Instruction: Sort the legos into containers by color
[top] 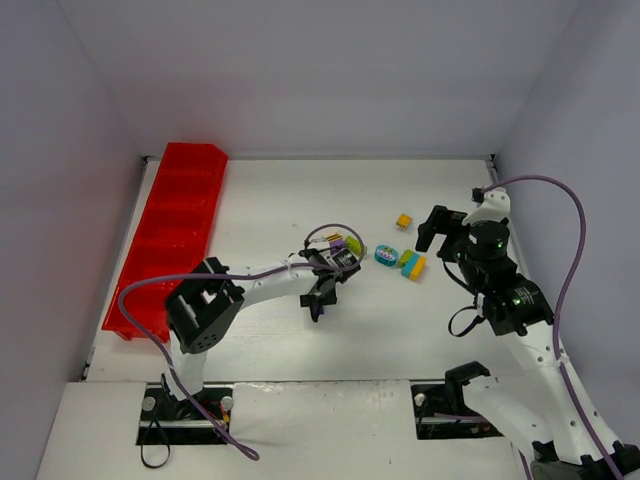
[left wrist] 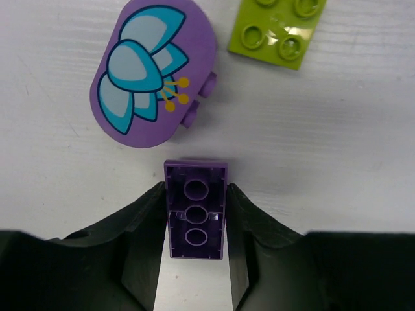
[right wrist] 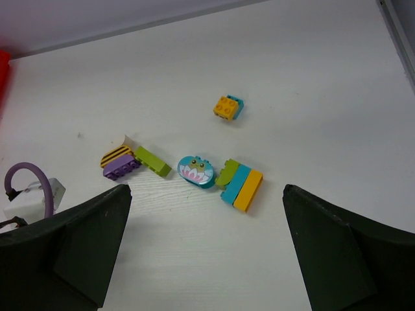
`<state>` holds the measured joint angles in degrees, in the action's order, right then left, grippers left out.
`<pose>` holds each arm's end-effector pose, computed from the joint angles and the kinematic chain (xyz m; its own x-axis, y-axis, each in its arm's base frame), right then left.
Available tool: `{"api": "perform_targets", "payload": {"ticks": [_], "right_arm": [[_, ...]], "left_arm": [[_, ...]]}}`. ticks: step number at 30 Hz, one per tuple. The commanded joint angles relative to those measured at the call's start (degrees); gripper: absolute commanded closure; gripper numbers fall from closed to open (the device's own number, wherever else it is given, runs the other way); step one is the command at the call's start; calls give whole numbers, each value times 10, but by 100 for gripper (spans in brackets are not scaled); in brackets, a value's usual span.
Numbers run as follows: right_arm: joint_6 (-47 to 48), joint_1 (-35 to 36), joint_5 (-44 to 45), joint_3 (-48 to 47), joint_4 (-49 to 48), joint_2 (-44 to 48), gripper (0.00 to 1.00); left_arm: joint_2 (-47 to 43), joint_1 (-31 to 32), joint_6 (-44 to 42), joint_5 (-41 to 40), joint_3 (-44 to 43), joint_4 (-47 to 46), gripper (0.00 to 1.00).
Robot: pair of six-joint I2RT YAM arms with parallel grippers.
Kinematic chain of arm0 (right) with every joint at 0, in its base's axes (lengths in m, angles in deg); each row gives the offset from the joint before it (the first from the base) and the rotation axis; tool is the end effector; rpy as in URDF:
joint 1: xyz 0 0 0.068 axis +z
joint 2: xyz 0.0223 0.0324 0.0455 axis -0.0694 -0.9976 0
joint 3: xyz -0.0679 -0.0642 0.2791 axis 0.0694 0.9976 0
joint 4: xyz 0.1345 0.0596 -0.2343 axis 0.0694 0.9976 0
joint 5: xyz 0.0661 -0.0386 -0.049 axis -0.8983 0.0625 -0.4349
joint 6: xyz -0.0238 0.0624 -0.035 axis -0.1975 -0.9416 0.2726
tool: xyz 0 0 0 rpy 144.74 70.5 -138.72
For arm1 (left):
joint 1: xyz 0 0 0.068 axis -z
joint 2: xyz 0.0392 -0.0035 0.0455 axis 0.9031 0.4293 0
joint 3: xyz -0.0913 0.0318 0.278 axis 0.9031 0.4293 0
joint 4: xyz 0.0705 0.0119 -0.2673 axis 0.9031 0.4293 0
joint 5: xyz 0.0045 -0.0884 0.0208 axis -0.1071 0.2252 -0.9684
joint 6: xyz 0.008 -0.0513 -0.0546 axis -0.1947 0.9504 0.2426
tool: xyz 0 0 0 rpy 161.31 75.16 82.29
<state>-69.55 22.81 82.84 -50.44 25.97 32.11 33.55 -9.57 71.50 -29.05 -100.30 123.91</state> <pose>0.1954 0.0544 0.3967 -0.1650 0.2644 -0.9502 -0.1010 0.9538 0.2830 0.2509 -0.3286 0.1669 -0.9060 -0.2051 -0.3703 -0.1524 0.9742 -0.1666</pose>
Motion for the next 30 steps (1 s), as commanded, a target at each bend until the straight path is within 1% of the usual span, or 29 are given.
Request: {"api": "perform_targets", "payload": {"ticks": [1,2,4,5,8,10,12,13,15,16,17,18,20,21,22,23,24,26,27,30], "right_arm": [[3,2,4,0,-20,3,0],[2,2,2,1,-20,4,0],[5,2,1,1,-19,5,0],[6,2,1,0,-19,6,0],[8,2,-1,-2,-18,12,0],[11,2,-2,-4,-16,13,0],[11,2,-10,-8,-14,17,0],[11,2,-10,-8,-14,17,0],[10,2,-18,-9,-14,18,0],[9,2,-21,-10,-14,18,0],[8,2,-26,-9,-14,19,0],[8,3,-28,-10,-14,18,0],[7,4,-32,-9,-14,19,0],[7,4,-33,-9,-14,19,0],[7,4,-33,-9,-14,21,0],[6,4,-34,-9,-14,22,0],[6,5,-37,-9,-14,23,0],[4,5,-40,-9,-14,26,0],[4,6,-40,-8,-14,26,0],[4,8,-40,-6,-14,34,0]], "left_arm": [[-24,-5,23,-20,9,1,67],[-27,-5,26,-25,12,0,72],[-36,-6,31,-28,22,-1,78],[-44,-8,36,-28,24,4,84],[-77,-13,42,-40,28,22,92],[-101,-20,47,-50,34,50,93],[-166,-56,60,-71,49,88,93],[-187,-56,60,-71,59,88,93],[-228,-103,69,-75,80,110,93],[-272,-123,70,-76,100,116,93],[-291,-141,71,-85,110,132,93],[-330,-176,71,-92,117,143,93],[-365,-212,64,-106,136,166,93],[-382,-253,61,-107,142,174,93],[-412,-272,57,-104,150,178,93],[-425,-293,46,-101,164,181,93],[-438,-335,39,-94,170,184,93],[-465,-379,22,-83,181,182,93],[-477,-425,15,-69,191,181,93],[-486,-483,-7,-56,199,178,93]]}}
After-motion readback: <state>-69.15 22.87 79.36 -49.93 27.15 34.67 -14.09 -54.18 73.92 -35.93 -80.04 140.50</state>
